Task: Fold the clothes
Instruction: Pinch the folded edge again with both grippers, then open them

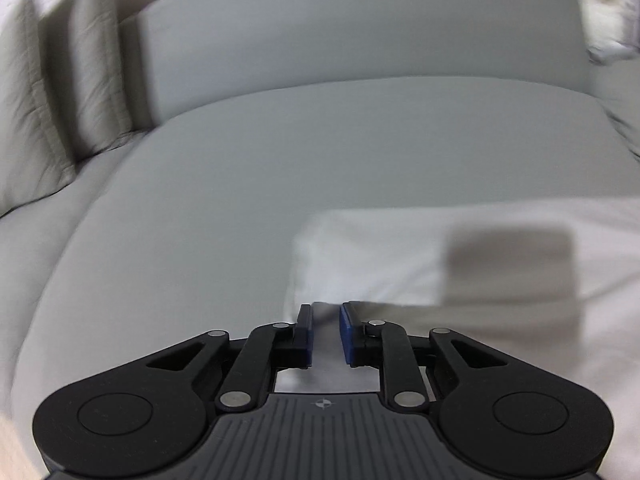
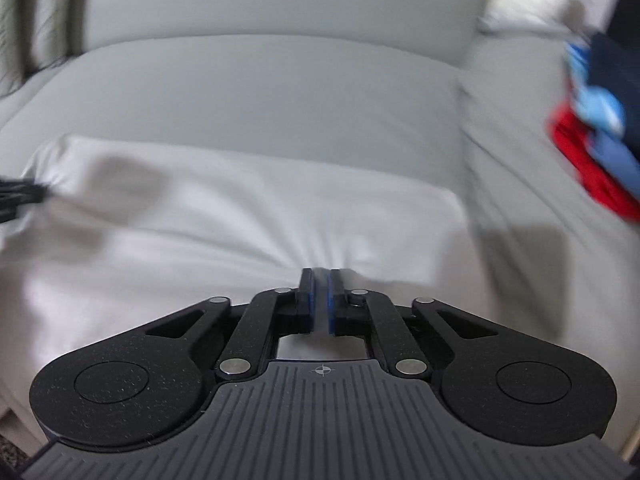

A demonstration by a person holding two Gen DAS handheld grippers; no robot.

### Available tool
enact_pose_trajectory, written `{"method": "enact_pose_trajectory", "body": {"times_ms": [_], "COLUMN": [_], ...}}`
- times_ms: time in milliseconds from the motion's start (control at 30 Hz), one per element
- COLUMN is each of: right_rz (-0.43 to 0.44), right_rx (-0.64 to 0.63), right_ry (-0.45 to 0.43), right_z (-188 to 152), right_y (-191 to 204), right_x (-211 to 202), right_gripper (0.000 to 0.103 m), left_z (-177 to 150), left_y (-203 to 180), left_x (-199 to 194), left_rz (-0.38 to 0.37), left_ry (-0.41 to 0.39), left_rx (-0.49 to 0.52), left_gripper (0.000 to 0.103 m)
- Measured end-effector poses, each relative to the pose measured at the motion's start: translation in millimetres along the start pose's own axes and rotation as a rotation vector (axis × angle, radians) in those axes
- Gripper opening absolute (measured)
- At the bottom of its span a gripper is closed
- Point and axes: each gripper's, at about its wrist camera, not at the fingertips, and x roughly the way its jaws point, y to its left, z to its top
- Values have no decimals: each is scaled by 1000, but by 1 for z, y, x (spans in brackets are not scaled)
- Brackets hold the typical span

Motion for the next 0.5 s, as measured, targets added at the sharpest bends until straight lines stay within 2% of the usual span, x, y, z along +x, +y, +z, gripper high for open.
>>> {"method": "enact_pose_trajectory", "body": {"times_ms": [67, 100, 133, 200, 333, 400, 500], "right_rz": [-24, -16, -3, 60, 259, 345, 389], "right_rx": [51, 64, 79, 95, 61, 45, 3], "right_ry": [8, 9, 7, -32, -98, -100, -89], "right_z": [0, 0, 1, 7, 20, 28, 36], "right_y": [-17, -20, -23, -18, 25, 40, 64], "right_x": [-1, -2, -3, -7, -9, -4, 9], "right_gripper": [5, 5, 9, 9, 9, 9, 10], "left_z": [3, 6, 9, 14, 28, 30, 24], "left_y": [4, 1, -7, -28, -75, -86, -104], "left_x": [-4, -11, -17, -28, -36, -32, -19], "left_rz": [-18, -37, -85, -207, -448, -475, -457], "left_ry": [-22, -55, -82, -130, -156, -127, -26], "left_rx": [-51, -68, -65, -38, -56, -81, -85], "left_gripper": [23, 17, 16, 17, 18, 18, 16]}}
